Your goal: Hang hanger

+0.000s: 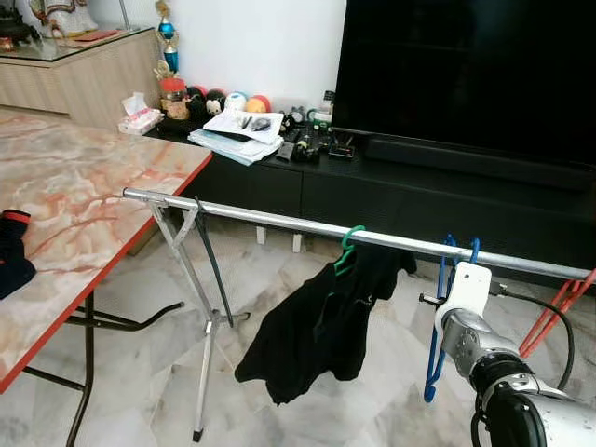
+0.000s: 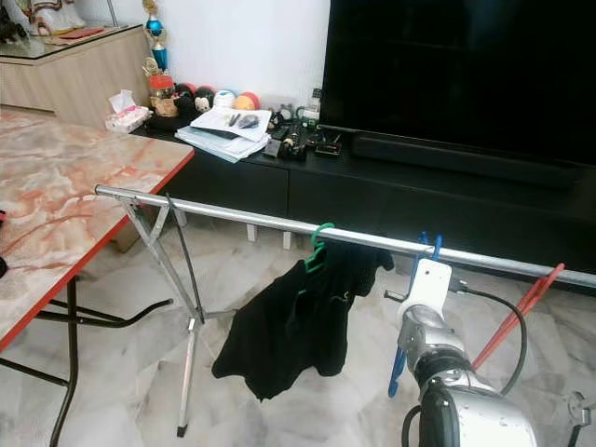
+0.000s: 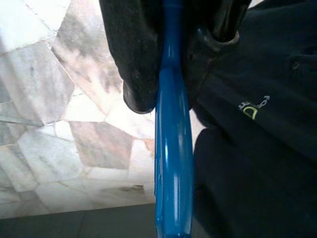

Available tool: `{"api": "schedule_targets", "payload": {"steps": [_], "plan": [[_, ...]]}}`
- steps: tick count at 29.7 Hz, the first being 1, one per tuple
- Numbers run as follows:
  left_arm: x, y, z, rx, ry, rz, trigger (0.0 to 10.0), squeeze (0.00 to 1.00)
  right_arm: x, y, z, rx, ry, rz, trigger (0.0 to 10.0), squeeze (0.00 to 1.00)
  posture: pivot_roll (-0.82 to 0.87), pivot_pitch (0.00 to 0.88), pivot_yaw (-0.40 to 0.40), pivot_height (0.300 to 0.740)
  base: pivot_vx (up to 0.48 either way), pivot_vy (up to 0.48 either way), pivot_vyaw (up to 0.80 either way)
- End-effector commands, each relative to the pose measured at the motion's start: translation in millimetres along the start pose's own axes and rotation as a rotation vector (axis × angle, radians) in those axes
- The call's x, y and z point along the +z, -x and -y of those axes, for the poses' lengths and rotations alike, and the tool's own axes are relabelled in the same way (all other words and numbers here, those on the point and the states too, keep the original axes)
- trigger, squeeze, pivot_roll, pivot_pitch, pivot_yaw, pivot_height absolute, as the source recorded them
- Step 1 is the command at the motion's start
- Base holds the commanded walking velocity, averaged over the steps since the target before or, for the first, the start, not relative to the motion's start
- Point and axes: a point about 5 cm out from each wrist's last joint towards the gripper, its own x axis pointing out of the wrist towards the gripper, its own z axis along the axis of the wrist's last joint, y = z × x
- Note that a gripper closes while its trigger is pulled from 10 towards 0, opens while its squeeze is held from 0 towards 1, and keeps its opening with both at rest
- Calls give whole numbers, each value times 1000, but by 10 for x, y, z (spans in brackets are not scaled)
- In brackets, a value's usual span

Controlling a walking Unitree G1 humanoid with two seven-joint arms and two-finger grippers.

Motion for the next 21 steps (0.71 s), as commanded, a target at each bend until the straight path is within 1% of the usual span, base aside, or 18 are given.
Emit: {"api": "schedule_targets", "payload": {"steps": [1,6,8,12,13,14,15,19,21], "plan": [[1,-13,56,-6,-12,-8,10000,0,17,2,-3,-1,0,-2,10000,0,288,26,4,740,0,0,0],[-6,-24,115,-9,-18,-11,10000,0,3,0,5,-4,17,1,10000,0,301,41,8,740,0,0,0],[-63,-18,147,-12,-21,-17,10000,0,0,-1,4,-6,12,5,10000,0,311,58,11,740,0,0,0],[-135,0,139,-15,-24,-23,10000,0,-8,-1,5,-8,13,4,10000,0,316,66,13,740,0,0,0],[-263,44,81,-15,-23,-29,10000,0,-10,0,1,-8,19,2,10000,0,317,76,15,740,0,0,0],[-467,125,0,-15,-24,-39,10000,0,-16,0,-1,-9,24,-1,10000,0,318,82,16,740,0,0,0],[-555,165,-30,-15,-25,-41,10000,0,-19,0,-2,-9,23,-1,10000,0,319,86,17,740,0,0,0],[-706,238,-44,-23,-31,-44,10000,0,-18,-1,1,-10,25,1,10000,0,321,94,17,740,0,0,0],[-706,238,-32,-27,-33,-42,10000,0,-17,-1,1,-8,28,1,10000,0,322,98,15,740,0,0,0]]}}
